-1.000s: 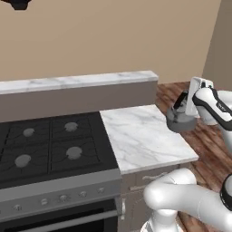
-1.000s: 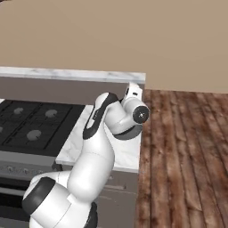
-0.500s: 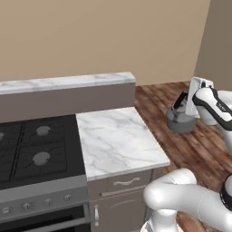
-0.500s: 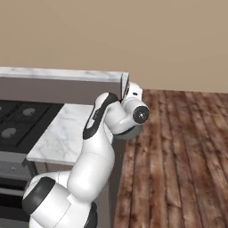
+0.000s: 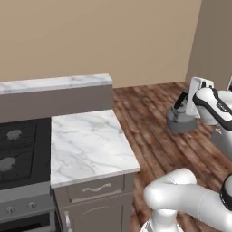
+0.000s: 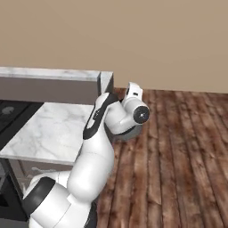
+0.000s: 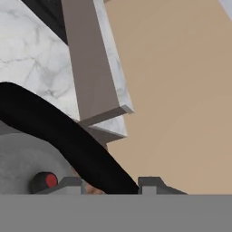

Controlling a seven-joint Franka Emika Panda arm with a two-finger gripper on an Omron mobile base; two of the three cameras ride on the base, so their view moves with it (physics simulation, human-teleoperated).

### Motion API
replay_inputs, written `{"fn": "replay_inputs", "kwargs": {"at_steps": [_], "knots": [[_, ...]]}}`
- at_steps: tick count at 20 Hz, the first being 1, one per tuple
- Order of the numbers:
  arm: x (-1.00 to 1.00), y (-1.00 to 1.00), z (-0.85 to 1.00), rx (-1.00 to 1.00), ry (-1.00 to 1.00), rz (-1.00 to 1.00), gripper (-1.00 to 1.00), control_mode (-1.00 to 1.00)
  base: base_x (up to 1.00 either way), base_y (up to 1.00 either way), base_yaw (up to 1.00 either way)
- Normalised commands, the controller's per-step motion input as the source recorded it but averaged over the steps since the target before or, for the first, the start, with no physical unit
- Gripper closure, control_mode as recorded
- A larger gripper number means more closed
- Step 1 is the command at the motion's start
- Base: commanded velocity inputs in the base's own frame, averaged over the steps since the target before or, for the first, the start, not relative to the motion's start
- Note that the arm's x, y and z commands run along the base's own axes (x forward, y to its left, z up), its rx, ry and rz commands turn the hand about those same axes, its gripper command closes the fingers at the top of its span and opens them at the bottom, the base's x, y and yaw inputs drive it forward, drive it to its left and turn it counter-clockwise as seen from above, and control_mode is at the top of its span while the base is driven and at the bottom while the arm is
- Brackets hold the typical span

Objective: The kettle is done boiling. Turn off the stove, then wait for 300 timesteps before moving the kettle to the dining table.

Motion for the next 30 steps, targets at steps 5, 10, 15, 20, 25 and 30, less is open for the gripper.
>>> {"fn": "replay_inputs", "kwargs": {"at_steps": [5,10,15,20,25,30], "knots": [[0.00,0.00,0.00,0.00,0.00,0.00,1.00,1.00,0.18,-0.44,0.00],[0.00,0.00,0.00,0.00,0.00,0.00,1.00,1.00,0.40,-0.23,0.01],[0.00,0.00,0.00,0.00,0.00,0.00,1.00,1.00,0.54,-0.13,0.07],[0.00,0.00,0.00,0.00,0.00,0.00,1.00,1.00,0.50,-0.28,0.12],[0.00,0.00,0.00,0.00,0.00,0.00,1.00,1.00,0.42,-0.45,0.17],[0.00,0.00,0.00,0.00,0.00,0.00,1.00,1.00,0.43,-0.47,0.18]]}}
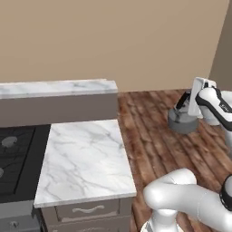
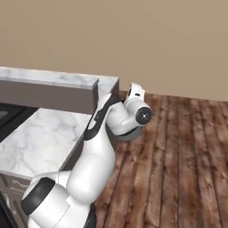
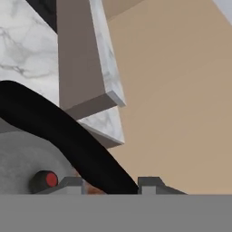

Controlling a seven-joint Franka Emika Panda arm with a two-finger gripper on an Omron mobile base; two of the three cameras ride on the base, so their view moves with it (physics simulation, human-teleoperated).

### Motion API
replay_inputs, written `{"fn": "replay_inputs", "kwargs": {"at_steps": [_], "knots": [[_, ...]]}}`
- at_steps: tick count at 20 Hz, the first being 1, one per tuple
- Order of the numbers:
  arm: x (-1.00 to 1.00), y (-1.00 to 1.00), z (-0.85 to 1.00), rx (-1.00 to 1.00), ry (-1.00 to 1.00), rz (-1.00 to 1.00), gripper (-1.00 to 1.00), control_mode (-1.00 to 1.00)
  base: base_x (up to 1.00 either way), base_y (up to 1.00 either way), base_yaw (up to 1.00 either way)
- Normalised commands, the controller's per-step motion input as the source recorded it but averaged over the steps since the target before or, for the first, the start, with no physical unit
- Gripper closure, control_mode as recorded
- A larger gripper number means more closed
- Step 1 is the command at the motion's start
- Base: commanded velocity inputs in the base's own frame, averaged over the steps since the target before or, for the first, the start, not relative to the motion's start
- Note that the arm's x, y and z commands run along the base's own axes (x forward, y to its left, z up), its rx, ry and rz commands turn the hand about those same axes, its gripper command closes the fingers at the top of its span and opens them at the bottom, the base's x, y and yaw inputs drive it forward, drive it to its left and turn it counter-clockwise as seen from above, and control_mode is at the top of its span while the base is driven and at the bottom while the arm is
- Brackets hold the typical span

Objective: The kettle is done boiling. Turn off the stove, then wait for 300 timesteps before moving the kettle to the dining table.

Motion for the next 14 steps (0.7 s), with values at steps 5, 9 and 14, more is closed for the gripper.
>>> {"fn": "replay_inputs", "kwargs": {"at_steps": [5,9,14], "knots": [[0.00,0.00,0.00,0.00,0.00,0.00,1.00,1.00,0.38,-0.63,0.18],[0.00,0.00,0.00,0.00,0.00,0.00,1.00,1.00,0.12,-0.85,0.16],[0.00,0.00,0.00,0.00,0.00,0.00,1.00,1.00,0.02,-0.95,0.13]]}}
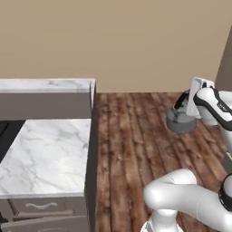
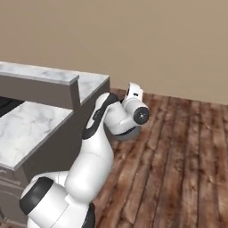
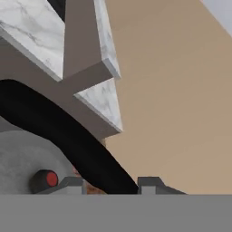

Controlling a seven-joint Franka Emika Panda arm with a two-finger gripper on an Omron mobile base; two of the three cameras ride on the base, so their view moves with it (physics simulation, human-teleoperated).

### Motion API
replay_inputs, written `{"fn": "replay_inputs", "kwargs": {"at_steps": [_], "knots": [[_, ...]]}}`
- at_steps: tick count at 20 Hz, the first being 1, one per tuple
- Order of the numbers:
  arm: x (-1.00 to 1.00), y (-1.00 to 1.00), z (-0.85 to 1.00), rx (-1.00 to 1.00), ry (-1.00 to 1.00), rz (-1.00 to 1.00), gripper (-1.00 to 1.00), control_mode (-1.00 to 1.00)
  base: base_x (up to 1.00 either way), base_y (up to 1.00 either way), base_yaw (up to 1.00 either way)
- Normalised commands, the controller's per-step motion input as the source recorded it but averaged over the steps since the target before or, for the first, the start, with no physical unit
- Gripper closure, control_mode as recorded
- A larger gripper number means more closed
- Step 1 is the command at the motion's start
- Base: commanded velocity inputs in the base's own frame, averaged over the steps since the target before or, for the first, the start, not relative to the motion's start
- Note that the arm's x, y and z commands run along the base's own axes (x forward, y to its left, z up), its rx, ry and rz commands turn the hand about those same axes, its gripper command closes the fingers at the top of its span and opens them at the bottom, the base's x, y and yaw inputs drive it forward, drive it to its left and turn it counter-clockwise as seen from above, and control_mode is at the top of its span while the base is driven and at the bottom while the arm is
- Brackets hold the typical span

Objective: The kettle is done boiling. Turn off the stove, then wait for 300 timesteps before moving the kettle to the dining table.

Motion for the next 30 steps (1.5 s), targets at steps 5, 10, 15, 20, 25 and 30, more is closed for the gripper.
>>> {"fn": "replay_inputs", "kwargs": {"at_steps": [5,10,15,20,25,30], "knots": [[0.00,0.00,0.00,0.00,0.00,0.00,1.00,1.00,0.23,-0.84,0.17],[0.00,0.00,0.00,0.00,0.00,0.00,1.00,1.00,0.43,-0.67,0.24],[0.00,0.00,0.00,0.00,0.00,0.00,1.00,1.00,0.49,-0.57,0.28],[0.00,0.00,0.00,0.00,0.00,0.00,1.00,1.00,0.47,-0.52,0.28],[0.00,0.00,0.00,0.00,0.00,0.00,1.00,1.00,0.40,-0.49,0.30],[0.00,0.00,0.00,0.00,0.00,0.00,1.00,1.00,0.38,-0.45,0.32]]}}
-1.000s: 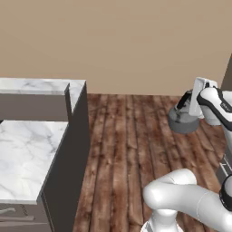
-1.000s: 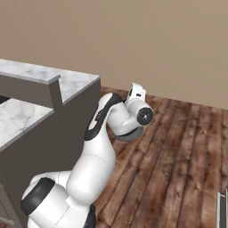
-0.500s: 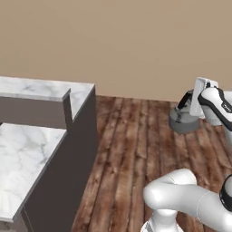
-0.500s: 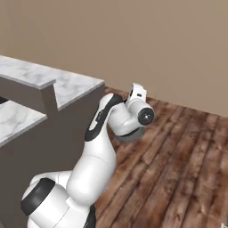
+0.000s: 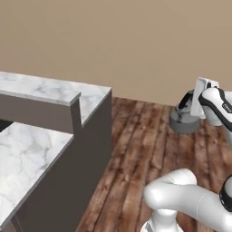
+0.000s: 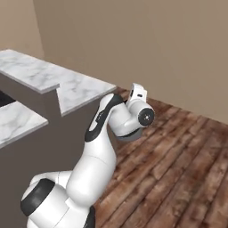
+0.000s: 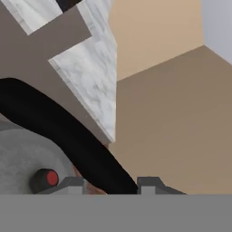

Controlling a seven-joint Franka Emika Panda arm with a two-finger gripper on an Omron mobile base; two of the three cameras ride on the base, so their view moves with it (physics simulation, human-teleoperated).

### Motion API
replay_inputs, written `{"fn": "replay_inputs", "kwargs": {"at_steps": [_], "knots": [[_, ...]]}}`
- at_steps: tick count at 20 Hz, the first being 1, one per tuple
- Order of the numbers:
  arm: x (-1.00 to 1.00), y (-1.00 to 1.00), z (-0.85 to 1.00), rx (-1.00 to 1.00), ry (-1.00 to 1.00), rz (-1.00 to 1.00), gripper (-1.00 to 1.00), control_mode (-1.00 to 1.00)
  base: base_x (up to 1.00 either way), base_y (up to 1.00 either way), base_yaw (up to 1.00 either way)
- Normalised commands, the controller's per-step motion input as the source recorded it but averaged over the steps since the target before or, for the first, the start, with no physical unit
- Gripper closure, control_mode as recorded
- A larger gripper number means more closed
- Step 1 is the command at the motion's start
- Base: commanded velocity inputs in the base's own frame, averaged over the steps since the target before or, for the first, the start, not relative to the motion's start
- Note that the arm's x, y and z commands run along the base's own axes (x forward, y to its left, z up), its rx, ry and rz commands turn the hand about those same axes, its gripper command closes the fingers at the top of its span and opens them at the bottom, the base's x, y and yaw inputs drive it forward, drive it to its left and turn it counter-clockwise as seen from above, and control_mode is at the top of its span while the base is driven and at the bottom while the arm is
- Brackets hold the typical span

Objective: The kettle is done boiling. Turn off the stove, then wait for 300 timesteps before moving the kettle to the dining table.

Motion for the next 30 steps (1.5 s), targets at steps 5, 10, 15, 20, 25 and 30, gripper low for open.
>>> {"fn": "replay_inputs", "kwargs": {"at_steps": [5,10,15,20,25,30], "knots": [[0.00,0.00,0.00,0.00,0.00,0.00,1.00,1.00,0.40,-0.42,0.34],[0.00,0.00,0.00,0.00,0.00,0.00,1.00,1.00,0.42,-0.42,0.35],[0.00,0.00,0.00,0.00,0.00,0.00,1.00,1.00,0.44,-0.43,0.35],[0.00,0.00,0.00,0.00,0.00,0.00,1.00,1.00,0.45,-0.45,0.36],[0.00,0.00,0.00,0.00,0.00,0.00,1.00,1.00,0.45,-0.45,0.36],[0.00,0.00,0.00,0.00,0.00,0.00,1.00,1.00,0.45,-0.46,0.36]]}}
